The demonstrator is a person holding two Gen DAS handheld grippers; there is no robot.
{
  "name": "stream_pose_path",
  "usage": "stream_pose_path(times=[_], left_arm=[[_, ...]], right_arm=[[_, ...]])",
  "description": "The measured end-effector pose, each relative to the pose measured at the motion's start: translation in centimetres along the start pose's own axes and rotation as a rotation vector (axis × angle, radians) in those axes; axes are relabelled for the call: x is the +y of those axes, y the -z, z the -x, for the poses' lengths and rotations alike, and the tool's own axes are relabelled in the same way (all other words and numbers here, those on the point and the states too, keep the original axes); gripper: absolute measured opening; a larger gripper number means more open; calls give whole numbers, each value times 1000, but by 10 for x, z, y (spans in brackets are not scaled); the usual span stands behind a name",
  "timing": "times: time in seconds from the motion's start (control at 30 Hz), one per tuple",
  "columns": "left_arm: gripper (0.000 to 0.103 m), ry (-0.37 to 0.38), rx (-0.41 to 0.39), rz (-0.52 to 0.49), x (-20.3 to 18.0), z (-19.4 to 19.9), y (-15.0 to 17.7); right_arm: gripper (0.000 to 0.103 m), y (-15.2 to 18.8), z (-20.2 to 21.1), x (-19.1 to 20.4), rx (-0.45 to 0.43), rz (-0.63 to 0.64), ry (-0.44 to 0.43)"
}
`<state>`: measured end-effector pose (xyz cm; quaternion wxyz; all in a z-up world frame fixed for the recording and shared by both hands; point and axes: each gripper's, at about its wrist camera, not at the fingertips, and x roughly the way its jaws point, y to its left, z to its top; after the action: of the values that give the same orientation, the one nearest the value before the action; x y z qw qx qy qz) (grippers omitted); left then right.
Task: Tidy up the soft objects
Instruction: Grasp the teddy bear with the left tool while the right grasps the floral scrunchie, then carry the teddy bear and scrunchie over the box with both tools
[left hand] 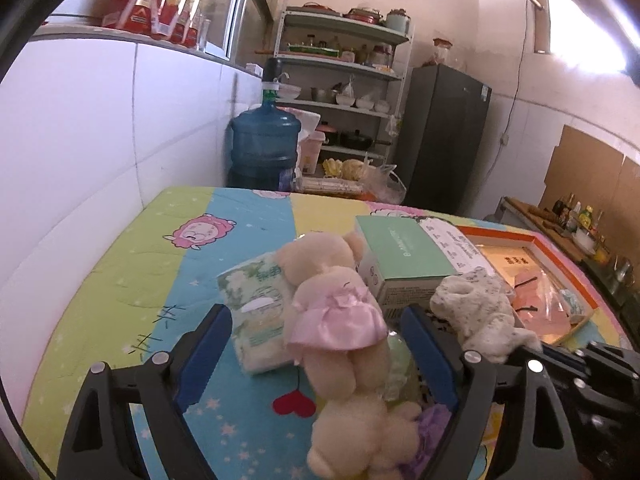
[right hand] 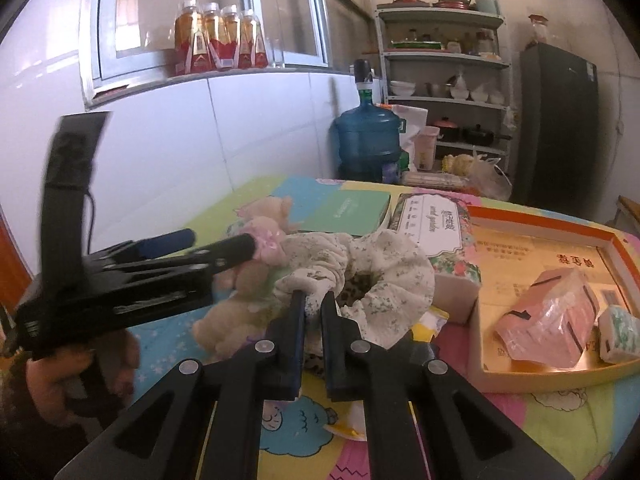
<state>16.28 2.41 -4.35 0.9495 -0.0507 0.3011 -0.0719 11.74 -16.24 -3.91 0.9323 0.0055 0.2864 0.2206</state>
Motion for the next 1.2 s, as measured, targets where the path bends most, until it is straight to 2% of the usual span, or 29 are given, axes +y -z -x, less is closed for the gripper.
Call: stream_pose_path(times=[0.1,0.2,0.3,0.43,0.77,1.2], left_arm=[[84,-10,21,-10,-6,-9,0],[72,-46,42,-25,-9,-18,0],[56,-34,52,-24,-9,-22,3],[48,-13,33,-20,-8,-18,4],[47,-4,-24,-34,-10,7,2],[47,33,-83,-60,-24,42,-3]], right_arm=[[7,0,1,-3,-7,-11,-9],[8,2,2,0,-7,-19,-13],[8,4,1,-5,-2,-35,-19],[8,4,-1,-8,2,-54,-31],[8,1,3,-3,-19,-48,-25],[7,-9,33,4,-92,-26,-5]])
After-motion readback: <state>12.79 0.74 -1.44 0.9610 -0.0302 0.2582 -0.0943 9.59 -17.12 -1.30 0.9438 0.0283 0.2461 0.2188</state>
